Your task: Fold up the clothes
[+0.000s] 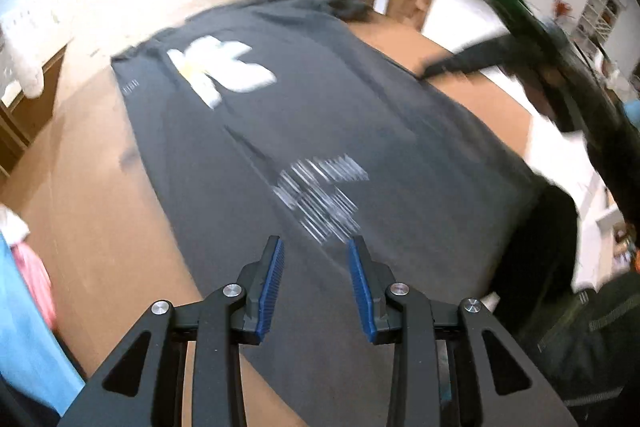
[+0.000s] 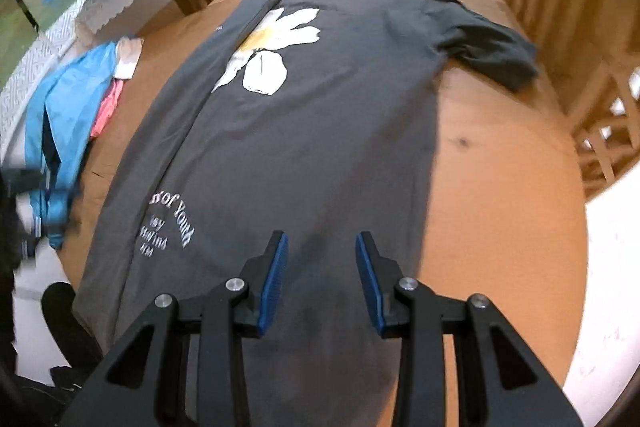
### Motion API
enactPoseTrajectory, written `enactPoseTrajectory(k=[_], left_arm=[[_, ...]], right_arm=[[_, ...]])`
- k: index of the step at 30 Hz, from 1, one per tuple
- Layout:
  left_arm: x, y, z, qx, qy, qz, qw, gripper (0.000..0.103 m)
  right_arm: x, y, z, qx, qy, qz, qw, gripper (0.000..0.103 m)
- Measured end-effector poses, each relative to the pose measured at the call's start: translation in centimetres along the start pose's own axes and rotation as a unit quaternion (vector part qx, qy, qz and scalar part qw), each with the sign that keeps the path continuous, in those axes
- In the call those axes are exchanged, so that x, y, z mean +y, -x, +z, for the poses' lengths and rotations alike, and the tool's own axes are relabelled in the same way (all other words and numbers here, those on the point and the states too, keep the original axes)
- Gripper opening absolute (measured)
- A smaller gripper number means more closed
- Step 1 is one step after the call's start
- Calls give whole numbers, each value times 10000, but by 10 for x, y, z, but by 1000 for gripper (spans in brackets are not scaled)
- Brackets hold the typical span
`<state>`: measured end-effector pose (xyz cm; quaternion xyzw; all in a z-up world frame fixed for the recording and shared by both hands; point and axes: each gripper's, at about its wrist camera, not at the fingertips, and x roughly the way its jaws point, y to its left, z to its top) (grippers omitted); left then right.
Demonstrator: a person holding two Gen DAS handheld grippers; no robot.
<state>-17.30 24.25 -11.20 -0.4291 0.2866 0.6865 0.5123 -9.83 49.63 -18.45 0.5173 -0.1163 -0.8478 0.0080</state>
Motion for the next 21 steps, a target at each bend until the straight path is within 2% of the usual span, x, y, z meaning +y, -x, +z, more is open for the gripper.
enactPoseTrajectory(k=[2,5,8,13,16,18,20,21], left_arm=[[36,-20,35,17,29,383,9993,32],[101,-54,84,38,379,726,9966,32],[136,-86,123,-75,566,789,9952,32],[184,-140,183,-151,740,1003,9921,32],[204,-163,203,-128,814,1012,9914,32],[208,-175,207,-12,784,1172,9900,34],[210,-178,205,42,715,1254,9895,38],[211,-177,203,52,662,1268,9897,38]], right_arm=[[7,-17,17,42,144,-155,9998,35],[12,-40,35,114,368,-376,9985,35],[14,-61,45,211,503,-427,9976,35],[17,-66,54,165,638,-573,9962,36],[17,-65,52,189,693,-597,9956,36],[18,-65,51,194,705,-627,9954,37],[20,-65,51,205,706,-607,9954,44],[22,-65,52,210,707,-597,9955,52]])
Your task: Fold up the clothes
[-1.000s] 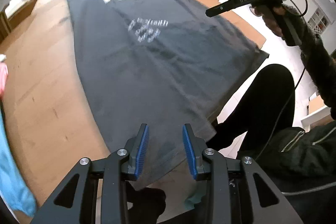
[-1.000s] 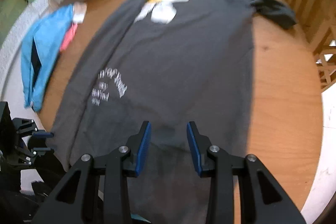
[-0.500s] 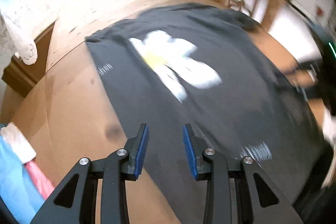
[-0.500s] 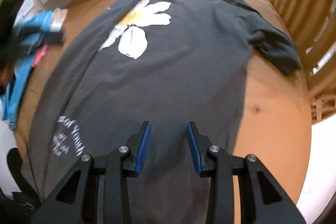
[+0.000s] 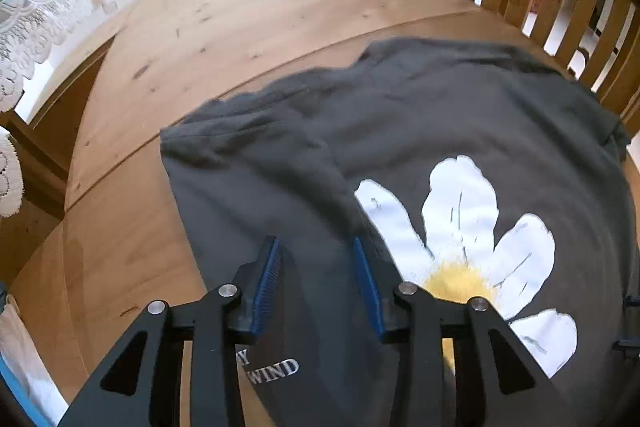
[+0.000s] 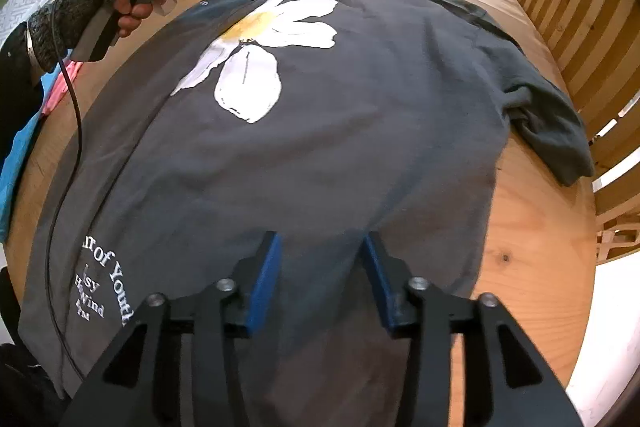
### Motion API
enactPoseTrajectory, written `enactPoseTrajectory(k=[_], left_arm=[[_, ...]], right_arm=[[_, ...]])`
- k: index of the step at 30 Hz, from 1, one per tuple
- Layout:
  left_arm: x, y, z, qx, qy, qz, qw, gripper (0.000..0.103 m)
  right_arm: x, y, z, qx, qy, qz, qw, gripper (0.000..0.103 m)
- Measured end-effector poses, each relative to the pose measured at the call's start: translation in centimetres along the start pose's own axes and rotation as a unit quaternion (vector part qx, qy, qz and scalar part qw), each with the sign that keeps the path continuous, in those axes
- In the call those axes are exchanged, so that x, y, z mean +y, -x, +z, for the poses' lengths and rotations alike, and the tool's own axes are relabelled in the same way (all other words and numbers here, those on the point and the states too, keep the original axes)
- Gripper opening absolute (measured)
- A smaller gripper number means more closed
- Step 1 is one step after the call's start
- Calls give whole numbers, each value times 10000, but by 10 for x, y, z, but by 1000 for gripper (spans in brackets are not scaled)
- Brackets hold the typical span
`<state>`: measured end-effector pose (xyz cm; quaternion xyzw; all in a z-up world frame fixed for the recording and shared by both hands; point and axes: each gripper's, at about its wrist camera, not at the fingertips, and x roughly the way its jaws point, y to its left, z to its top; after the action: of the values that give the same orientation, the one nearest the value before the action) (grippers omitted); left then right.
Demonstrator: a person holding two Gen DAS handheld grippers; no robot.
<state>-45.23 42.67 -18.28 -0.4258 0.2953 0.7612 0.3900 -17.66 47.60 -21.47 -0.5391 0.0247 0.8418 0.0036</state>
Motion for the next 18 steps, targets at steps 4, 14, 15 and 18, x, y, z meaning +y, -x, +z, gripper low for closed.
enactPoseTrajectory(k=[4,14,15,18], left_arm=[[11,4,-10,26,-73,134,9999,49],[3,38,-11,-130,-331,494,9981,47],[-4,47,-8,-236,-395,518,9976,47],[-54,57,8,-323,-903,144,9953,47]], right_arm=[[19,-6,7,-98,191,-52,9998,57],[-60,33,-2,-665,-733,-88,9951,60],[-76,36,-6,-659,-894,-272,9934,60],[-117,44,-10,-711,-1211,-804,9868,58]])
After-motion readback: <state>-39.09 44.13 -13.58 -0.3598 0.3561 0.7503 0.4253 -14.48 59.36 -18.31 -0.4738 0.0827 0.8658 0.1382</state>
